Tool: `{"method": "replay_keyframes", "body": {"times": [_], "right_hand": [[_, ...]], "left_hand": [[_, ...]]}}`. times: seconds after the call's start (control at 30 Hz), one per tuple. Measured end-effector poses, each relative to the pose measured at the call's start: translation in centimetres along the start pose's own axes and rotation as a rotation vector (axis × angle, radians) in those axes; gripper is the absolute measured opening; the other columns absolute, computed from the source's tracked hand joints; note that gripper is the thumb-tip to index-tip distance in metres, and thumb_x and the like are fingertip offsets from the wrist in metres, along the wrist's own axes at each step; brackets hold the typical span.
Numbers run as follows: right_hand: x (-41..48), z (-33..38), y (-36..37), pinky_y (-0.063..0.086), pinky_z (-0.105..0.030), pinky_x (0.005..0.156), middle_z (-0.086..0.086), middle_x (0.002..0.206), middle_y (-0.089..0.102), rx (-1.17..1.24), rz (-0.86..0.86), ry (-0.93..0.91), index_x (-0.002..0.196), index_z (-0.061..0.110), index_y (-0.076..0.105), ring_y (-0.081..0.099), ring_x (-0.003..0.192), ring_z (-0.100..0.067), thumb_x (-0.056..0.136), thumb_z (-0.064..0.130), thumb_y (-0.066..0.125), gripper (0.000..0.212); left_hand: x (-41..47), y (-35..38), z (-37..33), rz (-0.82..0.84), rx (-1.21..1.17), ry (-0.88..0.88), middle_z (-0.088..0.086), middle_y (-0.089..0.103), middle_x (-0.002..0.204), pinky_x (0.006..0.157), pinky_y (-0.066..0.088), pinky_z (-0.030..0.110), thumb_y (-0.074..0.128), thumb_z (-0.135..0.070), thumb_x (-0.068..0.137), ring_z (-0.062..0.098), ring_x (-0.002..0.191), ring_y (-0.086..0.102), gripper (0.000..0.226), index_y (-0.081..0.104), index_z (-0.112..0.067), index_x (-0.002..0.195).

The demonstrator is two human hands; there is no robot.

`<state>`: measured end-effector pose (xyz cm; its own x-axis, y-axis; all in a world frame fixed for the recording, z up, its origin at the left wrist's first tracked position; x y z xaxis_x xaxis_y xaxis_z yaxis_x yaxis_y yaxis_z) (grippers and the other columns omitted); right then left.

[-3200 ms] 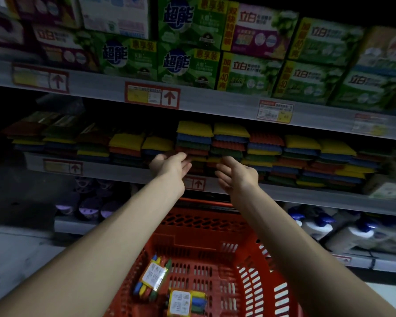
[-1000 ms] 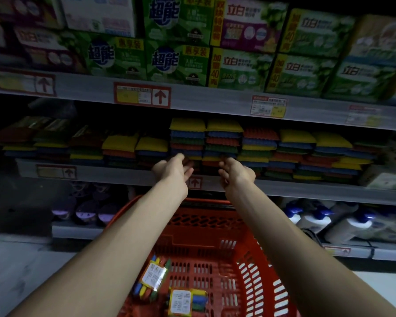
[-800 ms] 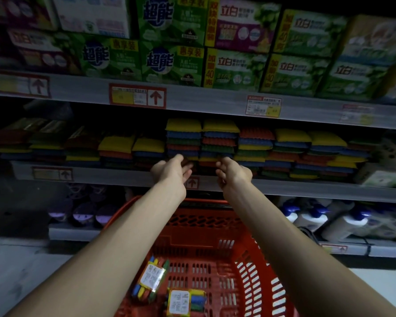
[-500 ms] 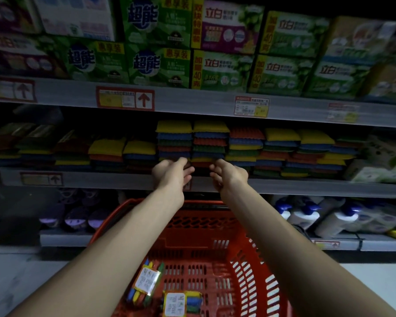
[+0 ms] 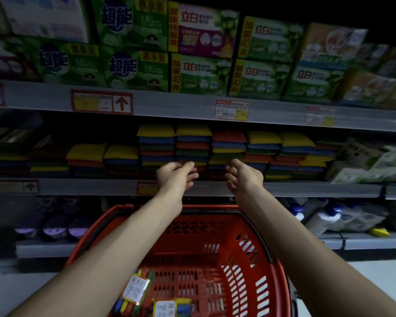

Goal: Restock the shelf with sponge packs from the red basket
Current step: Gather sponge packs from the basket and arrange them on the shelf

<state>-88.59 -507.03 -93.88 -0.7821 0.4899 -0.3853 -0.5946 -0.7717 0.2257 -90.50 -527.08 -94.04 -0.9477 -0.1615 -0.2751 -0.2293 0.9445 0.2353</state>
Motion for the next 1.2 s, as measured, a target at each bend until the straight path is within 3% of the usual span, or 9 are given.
{"method": "replay_keyframes", "body": {"times": [0.2, 0.37, 0.5, 0.63, 0.73, 0.83, 0.97, 1.07, 1.2], "right_hand": [[0.7, 0.0, 0.1, 0.026, -0.019, 0.033, 0.005, 0.043, 0.054, -0.005, 0.012, -0.010, 0.094, -0.005, 0.064, 0.037, 0.029, -0.004, 0.099, 0.009, 0.062, 0.015], [1.0, -0.3, 0.4, 0.030, -0.019, 0.035, -0.006, 0.068, 0.064, 0.000, -0.011, -0.005, 0.085, 0.000, 0.063, 0.042, 0.038, -0.008, 0.100, 0.009, 0.061, 0.017], [0.8, -0.6, 0.8, 0.028, -0.019, 0.034, -0.006, 0.068, 0.063, 0.028, 0.001, 0.002, 0.099, -0.003, 0.061, 0.041, 0.035, -0.006, 0.100, 0.007, 0.060, 0.010], [0.6, -0.4, 0.2, 0.027, -0.018, 0.033, -0.005, 0.064, 0.062, 0.029, 0.011, -0.005, 0.109, -0.001, 0.058, 0.042, 0.032, -0.005, 0.099, 0.007, 0.061, 0.013], [0.7, 0.5, -1.4, 0.031, -0.019, 0.034, 0.000, 0.055, 0.057, 0.044, -0.006, -0.030, 0.107, 0.001, 0.057, 0.053, 0.039, -0.007, 0.099, 0.008, 0.063, 0.012], [1.4, 1.4, -3.5, 0.050, -0.022, 0.050, -0.006, 0.081, 0.069, 0.042, -0.048, -0.064, 0.126, -0.003, 0.058, 0.074, 0.076, -0.016, 0.099, 0.013, 0.064, 0.032], [2.3, 2.5, -5.3, 0.058, -0.026, 0.068, -0.013, 0.103, 0.066, 0.064, -0.046, -0.094, 0.150, -0.002, 0.040, 0.071, 0.080, -0.022, 0.103, 0.011, 0.058, 0.052], [2.5, 2.7, -5.5, 0.058, -0.025, 0.063, -0.020, 0.113, 0.067, 0.067, -0.039, -0.087, 0.155, -0.002, 0.031, 0.070, 0.078, -0.022, 0.103, 0.008, 0.056, 0.058], [2.3, 2.8, -5.3, 0.057, -0.021, 0.056, -0.025, 0.128, 0.065, 0.068, -0.073, -0.079, 0.158, 0.002, 0.024, 0.072, 0.095, -0.029, 0.103, 0.007, 0.057, 0.065]], "left_hand": [[-0.1, 0.8, 0.4, 0.012, 0.021, -0.002, 0.007, 0.078, 0.096, 0.075, 0.063, 0.030, 0.071, -0.015, 0.096, 0.015, 0.085, 0.077, 0.016, 0.070, -0.006, 0.109], [-0.3, 1.2, 0.0, 0.033, 0.092, 0.055, 0.004, 0.077, 0.096, 0.073, 0.062, 0.028, 0.071, -0.018, 0.096, 0.012, 0.084, 0.077, 0.020, 0.069, -0.008, 0.113], [-1.1, 1.6, -0.4, 0.075, 0.142, 0.088, 0.003, 0.077, 0.098, 0.083, 0.062, 0.035, 0.070, -0.019, 0.097, 0.014, 0.088, 0.076, 0.006, 0.071, -0.016, 0.102], [-2.1, 2.4, -1.6, 0.126, 0.295, 0.235, -0.001, 0.077, 0.093, 0.082, 0.059, 0.033, 0.068, -0.019, 0.097, 0.012, 0.088, 0.074, 0.007, 0.074, -0.021, 0.098], [-3.0, 3.4, -2.8, 0.191, 0.489, 0.430, -0.009, 0.073, 0.093, 0.074, 0.052, 0.018, 0.067, -0.022, 0.098, 0.004, 0.087, 0.069, 0.010, 0.075, -0.024, 0.104], [-3.9, 4.4, -2.9, 0.250, 0.641, 0.535, -0.016, 0.069, 0.094, 0.067, 0.047, 0.008, 0.066, -0.028, 0.099, -0.004, 0.086, 0.063, 0.011, 0.072, -0.029, 0.107], [-4.7, 4.9, -2.5, 0.289, 0.671, 0.565, -0.015, 0.069, 0.095, 0.065, 0.046, 0.006, 0.065, -0.026, 0.099, -0.003, 0.087, 0.063, 0.011, 0.072, -0.028, 0.107], [-4.9, 5.2, -2.0, 0.313, 0.684, 0.568, -0.016, 0.069, 0.097, 0.072, 0.047, 0.014, 0.064, -0.027, 0.099, -0.002, 0.089, 0.062, 0.011, 0.072, -0.028, 0.106], [-4.8, 5.3, -1.6, 0.320, 0.689, 0.560, -0.018, 0.069, 0.098, 0.075, 0.047, 0.014, 0.064, -0.026, 0.099, -0.005, 0.090, 0.061, 0.011, 0.072, -0.028, 0.106]]}}
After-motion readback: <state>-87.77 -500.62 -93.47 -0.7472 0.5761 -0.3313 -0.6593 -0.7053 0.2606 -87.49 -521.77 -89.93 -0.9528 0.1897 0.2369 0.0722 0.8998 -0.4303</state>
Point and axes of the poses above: each hand's wrist, its own x-axis towards the middle knuckle, its own y-axis out of the palm, z = x × y, the point moved 8 cm from there along x, towards the middle knuckle
